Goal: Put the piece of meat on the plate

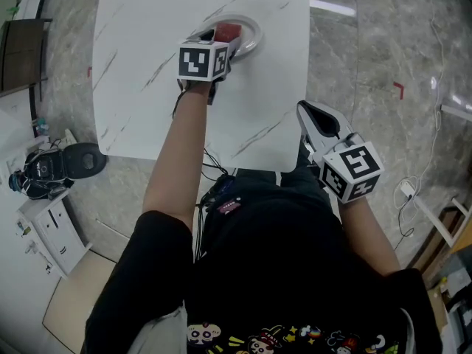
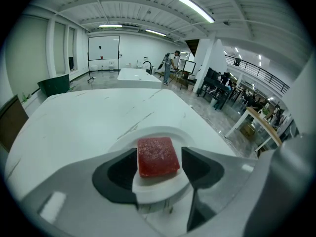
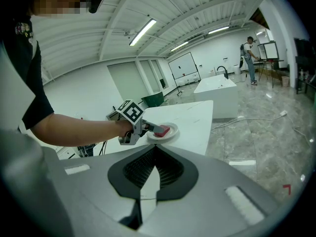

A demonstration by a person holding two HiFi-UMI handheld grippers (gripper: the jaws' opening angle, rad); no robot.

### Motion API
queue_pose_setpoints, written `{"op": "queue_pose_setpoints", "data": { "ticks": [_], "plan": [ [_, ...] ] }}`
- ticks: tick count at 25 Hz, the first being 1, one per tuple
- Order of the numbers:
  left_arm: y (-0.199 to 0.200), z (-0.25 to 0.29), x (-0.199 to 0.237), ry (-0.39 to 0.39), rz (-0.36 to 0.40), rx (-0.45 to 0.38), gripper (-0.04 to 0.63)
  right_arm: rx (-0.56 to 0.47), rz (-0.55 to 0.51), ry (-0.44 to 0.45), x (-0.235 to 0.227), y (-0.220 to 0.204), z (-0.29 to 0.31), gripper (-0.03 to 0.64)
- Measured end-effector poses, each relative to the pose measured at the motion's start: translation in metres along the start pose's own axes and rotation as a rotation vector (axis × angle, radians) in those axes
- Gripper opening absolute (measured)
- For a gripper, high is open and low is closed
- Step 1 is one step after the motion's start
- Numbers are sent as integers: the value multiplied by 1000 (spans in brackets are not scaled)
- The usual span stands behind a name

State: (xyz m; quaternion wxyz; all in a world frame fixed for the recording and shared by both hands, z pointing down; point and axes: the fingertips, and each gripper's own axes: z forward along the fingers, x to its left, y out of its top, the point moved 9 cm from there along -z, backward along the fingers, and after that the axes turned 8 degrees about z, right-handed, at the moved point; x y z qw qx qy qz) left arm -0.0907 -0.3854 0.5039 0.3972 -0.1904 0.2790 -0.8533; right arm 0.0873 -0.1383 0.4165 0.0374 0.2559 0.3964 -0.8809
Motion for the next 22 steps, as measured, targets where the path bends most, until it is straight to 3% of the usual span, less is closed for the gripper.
{"op": "queue_pose_setpoints", "data": {
  "ticks": [12,15,22],
  "plan": [
    [-8,-88,-14,-40,-31,-149,360,-20,-56,8,19,20,2,23],
    [-14,-119,-17,-22,-40,-216,314,-36,-71,6,25,26,4,23],
    [-37,-190,-24,24,-89,-332,276,-72,-87,-8,49,32,4,23]
  ]
}}
